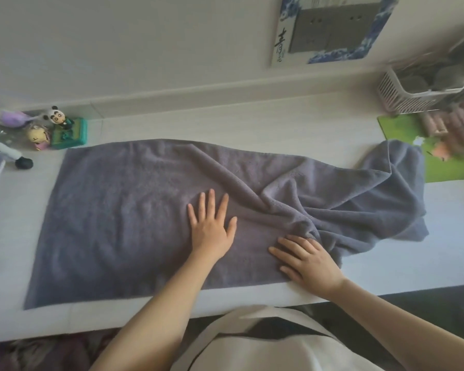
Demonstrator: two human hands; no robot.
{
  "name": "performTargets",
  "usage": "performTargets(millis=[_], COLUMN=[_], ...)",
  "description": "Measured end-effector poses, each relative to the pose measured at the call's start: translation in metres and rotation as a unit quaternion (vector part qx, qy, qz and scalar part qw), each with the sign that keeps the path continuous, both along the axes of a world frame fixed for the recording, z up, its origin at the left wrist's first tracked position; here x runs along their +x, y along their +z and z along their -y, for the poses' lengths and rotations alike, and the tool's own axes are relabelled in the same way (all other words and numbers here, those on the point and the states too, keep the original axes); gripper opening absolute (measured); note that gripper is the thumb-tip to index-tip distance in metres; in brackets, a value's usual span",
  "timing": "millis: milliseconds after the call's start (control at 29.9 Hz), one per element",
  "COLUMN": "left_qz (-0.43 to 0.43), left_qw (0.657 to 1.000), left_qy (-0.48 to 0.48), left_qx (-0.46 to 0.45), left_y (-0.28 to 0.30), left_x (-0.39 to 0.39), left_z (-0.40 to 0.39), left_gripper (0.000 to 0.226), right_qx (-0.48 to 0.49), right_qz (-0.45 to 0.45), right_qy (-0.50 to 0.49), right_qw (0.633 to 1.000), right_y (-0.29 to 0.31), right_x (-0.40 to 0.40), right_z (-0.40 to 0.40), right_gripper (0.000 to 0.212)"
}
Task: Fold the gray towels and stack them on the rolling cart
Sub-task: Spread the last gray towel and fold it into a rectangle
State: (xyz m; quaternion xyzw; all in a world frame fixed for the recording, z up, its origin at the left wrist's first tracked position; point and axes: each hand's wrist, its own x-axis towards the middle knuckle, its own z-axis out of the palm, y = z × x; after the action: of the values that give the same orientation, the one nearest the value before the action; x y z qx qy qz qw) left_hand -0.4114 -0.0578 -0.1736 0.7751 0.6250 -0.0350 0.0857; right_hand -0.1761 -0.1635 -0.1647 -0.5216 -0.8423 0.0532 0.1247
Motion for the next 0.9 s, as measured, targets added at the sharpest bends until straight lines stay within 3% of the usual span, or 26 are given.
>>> performTargets(millis=[134,201,268,368,435,535,702,903], left_qz=[0.074,0.057,0.016,-0.009,-0.016,-0.009,0.064,0.010], left_qw=[0.997,0.998,1.000,1.000,0.999,0.999,0.995,0.997], left_qy=[0.027,0.008,0.008,0.029,0.032,0.038,0.075,0.082], left_qx=[0.019,0.007,-0.009,0.002,0.013,0.016,0.024,-0.005], left_y=[0.007,0.007,0.002,0.000,-0.002,-0.001,0.008,-0.001], left_x=[0.015,0.021,0.020,0.015,0.010,0.009,0.027,0.033], left_z=[0.000,0.003,0.005,0.004,0.003,0.004,-0.008,-0.037], left_gripper=[0.070,0.070,0.072,0.066,0.064,0.065,0.067,0.072], right_qx=[0.079,0.109,0.074,-0.078,-0.122,-0.129,-0.079,-0.141], right_qz=[-0.081,-0.096,-0.067,0.012,0.054,0.068,0.008,0.029], right_qy=[-0.022,-0.067,-0.116,-0.151,-0.172,-0.202,-0.230,-0.201], right_qw=[0.993,0.987,0.988,0.985,0.976,0.968,0.970,0.969], right_y=[0.018,0.029,0.032,0.022,0.009,0.007,0.016,0.002], right_x=[-0.018,-0.023,-0.022,-0.002,0.015,0.024,0.028,0.051], right_z=[-0.015,-0.038,-0.061,-0.078,-0.075,-0.074,-0.091,-0.126], right_gripper=[0.036,0.034,0.039,0.053,0.065,0.068,0.058,0.069])
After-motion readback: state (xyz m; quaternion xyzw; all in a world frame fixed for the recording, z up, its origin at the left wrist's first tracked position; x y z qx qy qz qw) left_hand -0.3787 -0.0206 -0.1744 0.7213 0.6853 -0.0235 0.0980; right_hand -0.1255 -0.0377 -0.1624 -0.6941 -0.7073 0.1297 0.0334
